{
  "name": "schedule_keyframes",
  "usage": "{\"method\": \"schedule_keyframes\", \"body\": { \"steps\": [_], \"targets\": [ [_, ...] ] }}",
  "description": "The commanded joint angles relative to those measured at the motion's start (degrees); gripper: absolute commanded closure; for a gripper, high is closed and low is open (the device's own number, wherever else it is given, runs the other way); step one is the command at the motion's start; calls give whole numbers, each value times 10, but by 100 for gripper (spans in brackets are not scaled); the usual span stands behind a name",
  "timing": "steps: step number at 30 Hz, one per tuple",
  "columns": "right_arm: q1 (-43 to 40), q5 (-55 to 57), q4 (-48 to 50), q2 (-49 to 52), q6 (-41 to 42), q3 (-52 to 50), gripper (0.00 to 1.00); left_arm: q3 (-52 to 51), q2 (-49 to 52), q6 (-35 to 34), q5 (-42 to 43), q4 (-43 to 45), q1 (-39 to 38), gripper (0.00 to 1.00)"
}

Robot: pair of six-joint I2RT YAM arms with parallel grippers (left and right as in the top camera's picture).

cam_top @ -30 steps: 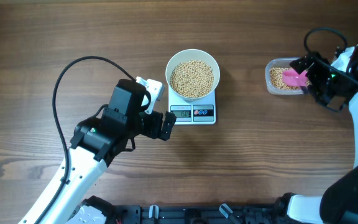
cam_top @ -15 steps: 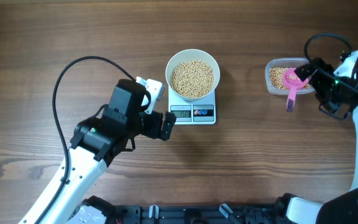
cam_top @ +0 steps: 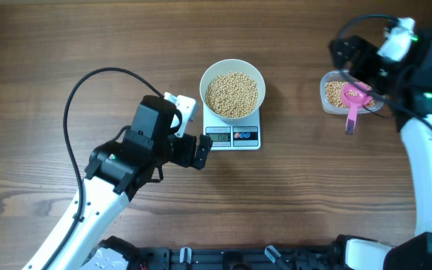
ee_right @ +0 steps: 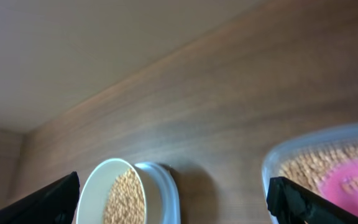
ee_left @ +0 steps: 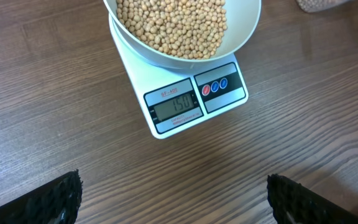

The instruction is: Scoop item into bowl and weigh 150g on scale

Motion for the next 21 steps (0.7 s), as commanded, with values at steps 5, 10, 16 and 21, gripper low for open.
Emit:
{"method": "schedule_keyframes", "body": {
  "steps": [5, 10, 16, 21],
  "targets": [
    [72, 110, 52, -2, -9, 11, 0, 2, 2, 11, 5, 2, -2, 0],
    [72, 108, -18, -2, 30, 11, 0, 2, 2, 11, 5, 2, -2, 0],
    [72, 108, -83, -2, 51, 11, 0, 2, 2, 11, 5, 2, -2, 0],
    [72, 108, -95, -2, 19, 11, 0, 2, 2, 11, 5, 2, -2, 0]
  ]
}}
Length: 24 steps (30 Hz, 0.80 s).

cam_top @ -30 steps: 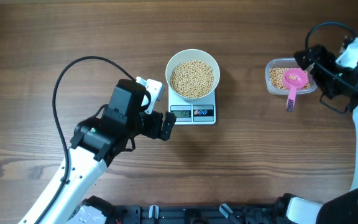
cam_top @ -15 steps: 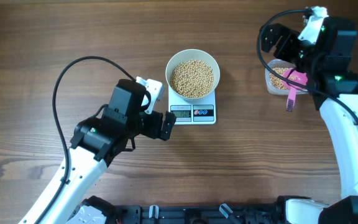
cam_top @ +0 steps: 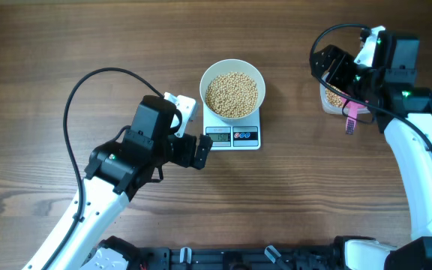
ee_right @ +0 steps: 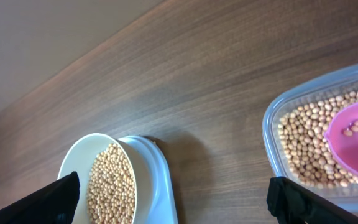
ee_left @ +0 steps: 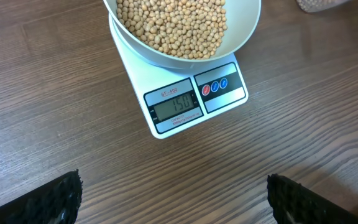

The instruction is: Scoop item into bowl and weigh 150g on scale

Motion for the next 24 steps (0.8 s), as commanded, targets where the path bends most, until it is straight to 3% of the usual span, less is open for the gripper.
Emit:
{"method": "schedule_keyframes", "body": {
  "steps": [1, 16, 24],
  "targets": [
    [1, 9, -3, -2, -27, 9, 0, 2, 2, 11, 5, 2, -2, 0],
    [1, 12, 54, -26, -199, 7, 0, 2, 2, 11, 5, 2, -2, 0],
    [1, 40, 104, -75, -203, -34, 0, 2, 2, 11, 5, 2, -2, 0]
  ]
}}
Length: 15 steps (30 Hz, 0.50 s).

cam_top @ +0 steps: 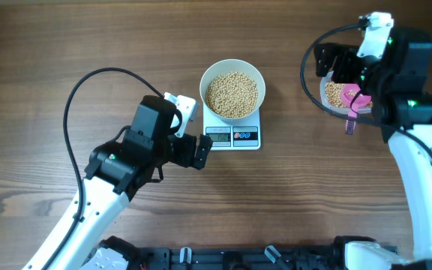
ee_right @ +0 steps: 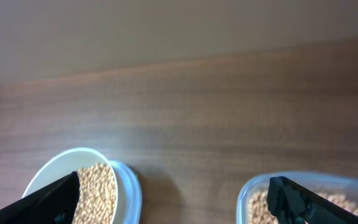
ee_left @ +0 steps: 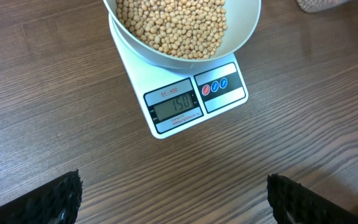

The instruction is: Scoop item into bowl and weigh 150g on scale

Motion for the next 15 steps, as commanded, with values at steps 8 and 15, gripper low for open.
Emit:
{"method": "schedule_keyframes", "body": {
  "steps": [8, 15],
  "targets": [
    [1, 23, 59, -125, -14, -99, 0, 2, 2, 11, 5, 2, -2, 0],
    [1, 23, 174, -243, -14, -240, 0, 2, 2, 11, 5, 2, -2, 0]
  ]
}}
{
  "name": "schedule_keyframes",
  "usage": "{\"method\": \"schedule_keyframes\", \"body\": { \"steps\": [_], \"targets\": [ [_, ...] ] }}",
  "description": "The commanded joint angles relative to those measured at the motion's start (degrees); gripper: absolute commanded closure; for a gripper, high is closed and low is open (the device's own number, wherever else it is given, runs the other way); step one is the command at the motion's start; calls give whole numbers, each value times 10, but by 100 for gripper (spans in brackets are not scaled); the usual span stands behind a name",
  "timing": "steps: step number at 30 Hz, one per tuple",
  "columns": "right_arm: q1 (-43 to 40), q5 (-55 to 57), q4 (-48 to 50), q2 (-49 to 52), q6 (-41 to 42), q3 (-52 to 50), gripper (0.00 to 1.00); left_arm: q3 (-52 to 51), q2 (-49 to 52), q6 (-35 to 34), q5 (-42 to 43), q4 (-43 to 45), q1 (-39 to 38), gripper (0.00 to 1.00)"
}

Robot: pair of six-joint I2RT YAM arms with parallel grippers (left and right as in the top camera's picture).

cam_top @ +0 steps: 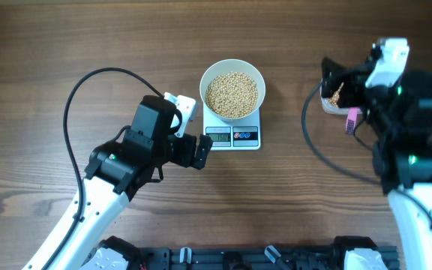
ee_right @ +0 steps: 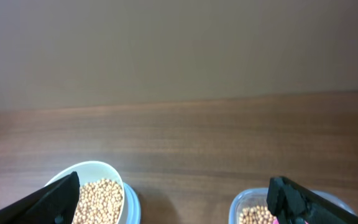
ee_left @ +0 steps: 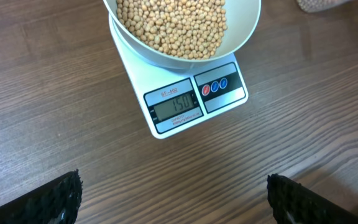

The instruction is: Scoop item into bowl and weigh 150g on scale

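A white bowl [cam_top: 232,94] filled with tan beans stands on the white scale [cam_top: 233,136]. In the left wrist view the scale's display [ee_left: 177,106] reads 150. My left gripper [ee_left: 173,208] hangs open just in front of the scale with nothing in it. The clear bean container [cam_top: 331,96] sits at the right, partly hidden by my right arm, and the pink scoop's handle [cam_top: 350,120] sticks out over its near rim. My right gripper [ee_right: 176,208] is open and empty, raised above the container and looking across at the bowl [ee_right: 97,194].
The table is dark wood [cam_top: 291,195]. A black cable [cam_top: 88,82] loops over the left arm, and another cable [cam_top: 310,139] hangs beside the right arm. A plain wall fills the top of the right wrist view.
My right arm has drawn back toward the near right and covers more of the container. Its camera now sees more wall and less table. The left arm, bowl and scale are unchanged.
Throughout, the display read 150, the left gripper stayed open by the scale, and the scoop lay in the container. The right gripper, open and empty, was close over the container, then tilted up, and now stands higher and further back.
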Motion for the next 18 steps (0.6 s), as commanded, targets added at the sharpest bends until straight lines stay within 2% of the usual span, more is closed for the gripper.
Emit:
{"method": "schedule_keyframes", "body": {
  "steps": [1, 6, 18],
  "targets": [
    [1, 9, 63, -72, -11, -87, 0, 2, 2, 11, 5, 2, -2, 0],
    [7, 7, 147, -196, -9, -215, 0, 2, 2, 11, 5, 2, -2, 0],
    [22, 23, 151, -378, -10, -339, 0, 2, 2, 11, 5, 1, -2, 0]
  ]
}}
